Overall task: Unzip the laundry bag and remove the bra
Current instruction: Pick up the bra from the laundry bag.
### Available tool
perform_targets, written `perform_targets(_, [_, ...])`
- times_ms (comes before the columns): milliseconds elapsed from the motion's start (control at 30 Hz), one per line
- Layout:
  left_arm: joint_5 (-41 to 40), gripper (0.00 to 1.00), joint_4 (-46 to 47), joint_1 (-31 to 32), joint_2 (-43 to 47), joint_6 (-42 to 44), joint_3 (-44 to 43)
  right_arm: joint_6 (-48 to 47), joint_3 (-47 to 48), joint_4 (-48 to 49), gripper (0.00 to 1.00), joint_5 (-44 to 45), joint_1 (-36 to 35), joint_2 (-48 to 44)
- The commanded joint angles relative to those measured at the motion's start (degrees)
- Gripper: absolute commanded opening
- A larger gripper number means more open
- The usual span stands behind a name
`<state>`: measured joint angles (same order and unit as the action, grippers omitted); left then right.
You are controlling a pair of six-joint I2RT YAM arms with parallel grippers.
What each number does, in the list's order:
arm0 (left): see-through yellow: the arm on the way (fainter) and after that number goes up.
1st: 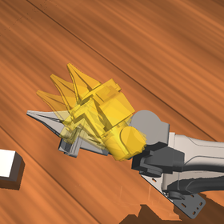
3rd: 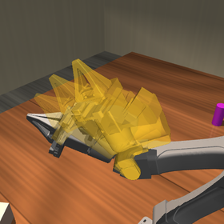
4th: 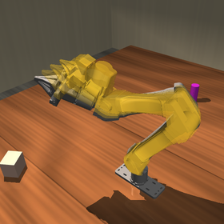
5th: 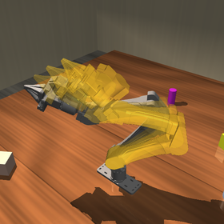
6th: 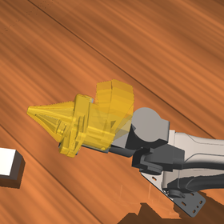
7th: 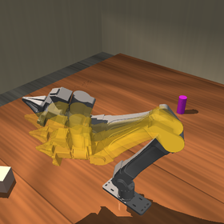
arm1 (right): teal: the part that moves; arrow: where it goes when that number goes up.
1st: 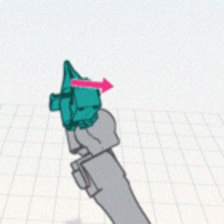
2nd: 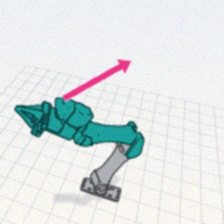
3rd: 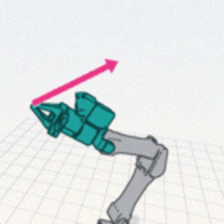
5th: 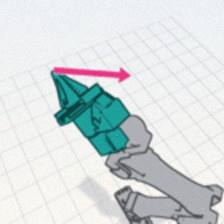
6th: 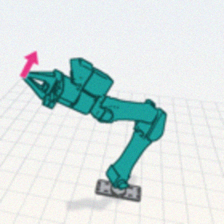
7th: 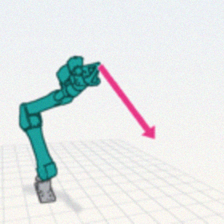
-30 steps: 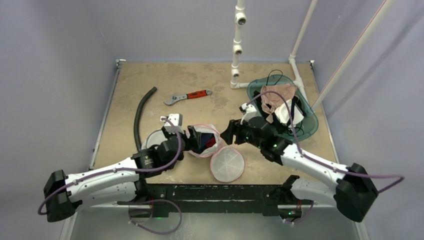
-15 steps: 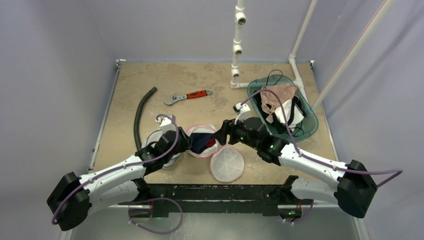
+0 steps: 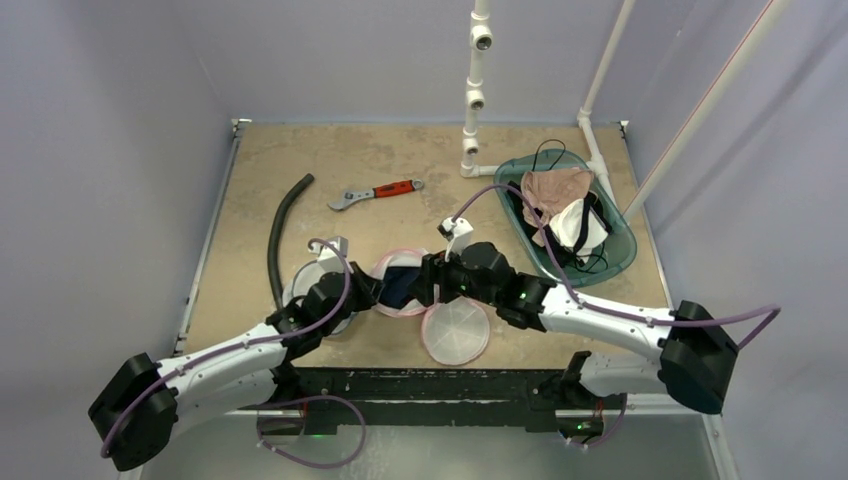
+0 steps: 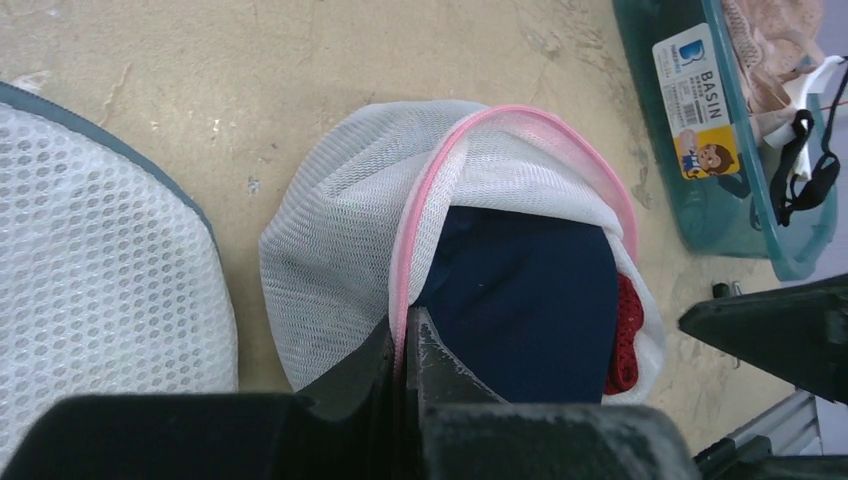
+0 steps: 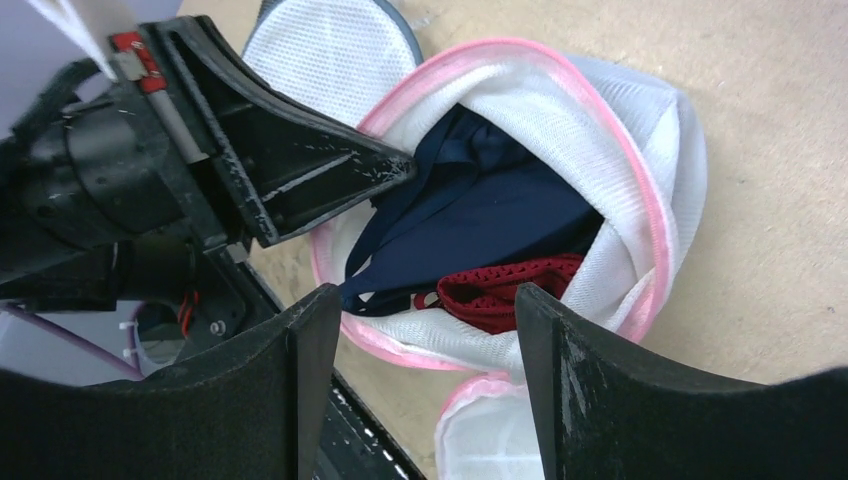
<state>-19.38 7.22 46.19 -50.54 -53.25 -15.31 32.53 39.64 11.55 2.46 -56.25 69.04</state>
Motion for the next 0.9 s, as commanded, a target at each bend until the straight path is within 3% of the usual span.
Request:
perform_targets(0, [2.73, 0.0, 8.17, 0.22, 1.12, 1.65, 1.43, 1.86, -0.27, 1.1, 0.68, 2.45, -0.35, 2.16])
perform_targets(267, [-7.15, 0.0, 9.13, 10.2, -0.83, 4.21, 1.03, 4.65, -6.85, 1.02, 0.68, 4.38, -0.32, -6.68])
perform_targets(533, [-6.97, 0.0, 14.74, 10.63, -3.89, 4.07, 2.83, 10.17, -5.99, -0.71, 0.68, 1.18, -0.48, -8.25])
perform_targets(867, [-9.65, 0.0, 17.03, 12.71, -5.41, 4.81, 3.82, 9.78, 0.15, -6.2, 0.67, 9.82, -7.96, -8.0])
